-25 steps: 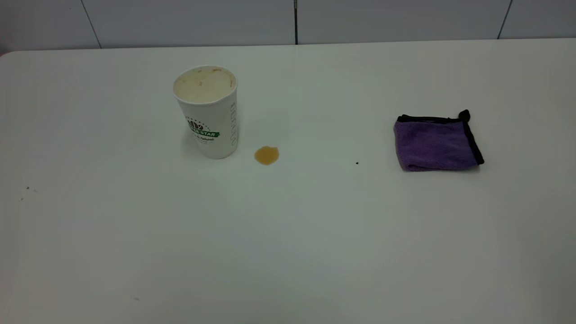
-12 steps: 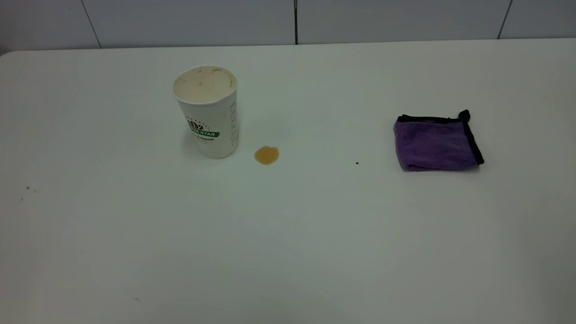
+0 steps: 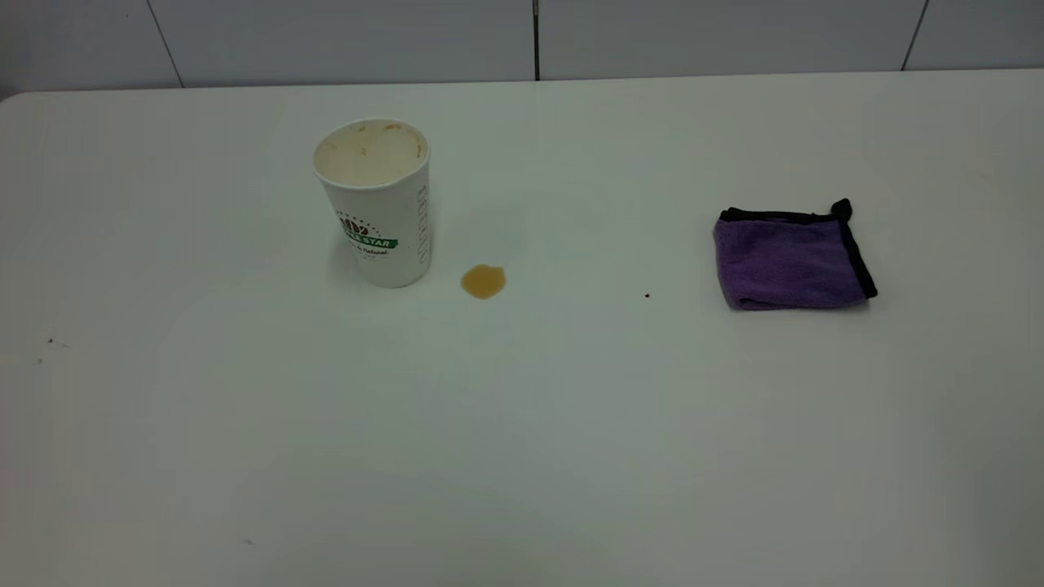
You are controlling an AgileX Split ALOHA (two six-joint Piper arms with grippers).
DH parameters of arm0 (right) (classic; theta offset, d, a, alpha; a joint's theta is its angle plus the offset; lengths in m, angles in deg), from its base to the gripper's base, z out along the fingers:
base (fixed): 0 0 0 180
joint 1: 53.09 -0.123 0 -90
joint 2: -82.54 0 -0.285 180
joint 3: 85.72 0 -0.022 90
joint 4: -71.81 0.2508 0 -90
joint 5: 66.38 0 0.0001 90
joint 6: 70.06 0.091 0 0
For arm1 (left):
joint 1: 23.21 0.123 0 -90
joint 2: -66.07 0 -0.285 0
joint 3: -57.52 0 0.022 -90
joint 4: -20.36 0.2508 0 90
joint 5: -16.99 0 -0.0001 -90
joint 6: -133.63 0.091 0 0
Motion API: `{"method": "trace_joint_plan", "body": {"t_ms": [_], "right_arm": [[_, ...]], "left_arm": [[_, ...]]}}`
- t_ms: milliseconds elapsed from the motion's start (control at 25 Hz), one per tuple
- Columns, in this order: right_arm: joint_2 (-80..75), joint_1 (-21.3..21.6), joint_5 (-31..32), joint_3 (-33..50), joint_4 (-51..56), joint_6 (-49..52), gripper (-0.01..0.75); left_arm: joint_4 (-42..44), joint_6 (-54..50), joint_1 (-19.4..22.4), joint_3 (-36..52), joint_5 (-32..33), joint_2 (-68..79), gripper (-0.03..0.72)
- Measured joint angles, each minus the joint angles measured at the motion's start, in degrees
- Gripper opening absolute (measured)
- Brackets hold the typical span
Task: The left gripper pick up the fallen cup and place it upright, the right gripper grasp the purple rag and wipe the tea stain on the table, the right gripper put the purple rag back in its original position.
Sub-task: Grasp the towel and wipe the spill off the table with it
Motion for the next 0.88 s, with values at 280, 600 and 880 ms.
{"method": "trace_joint_plan", "body": {"t_ms": [280, 600, 880], "right_arm": [[0.0, 0.0, 0.0, 0.0, 0.0, 0.0, 0.533], [0.0, 0.0, 0.0, 0.0, 0.0, 0.0, 0.533], [-0.6, 0.0, -2.4, -0.7, 3.0, 0.0, 0.497]], "left_arm": [[0.0, 0.0, 5.7, 0.0, 0.0, 0.0, 0.414], [0.0, 0.0, 5.7, 0.0, -0.1, 0.0, 0.414], [0.0, 0.0, 5.7, 0.0, -0.1, 0.0, 0.414]]}}
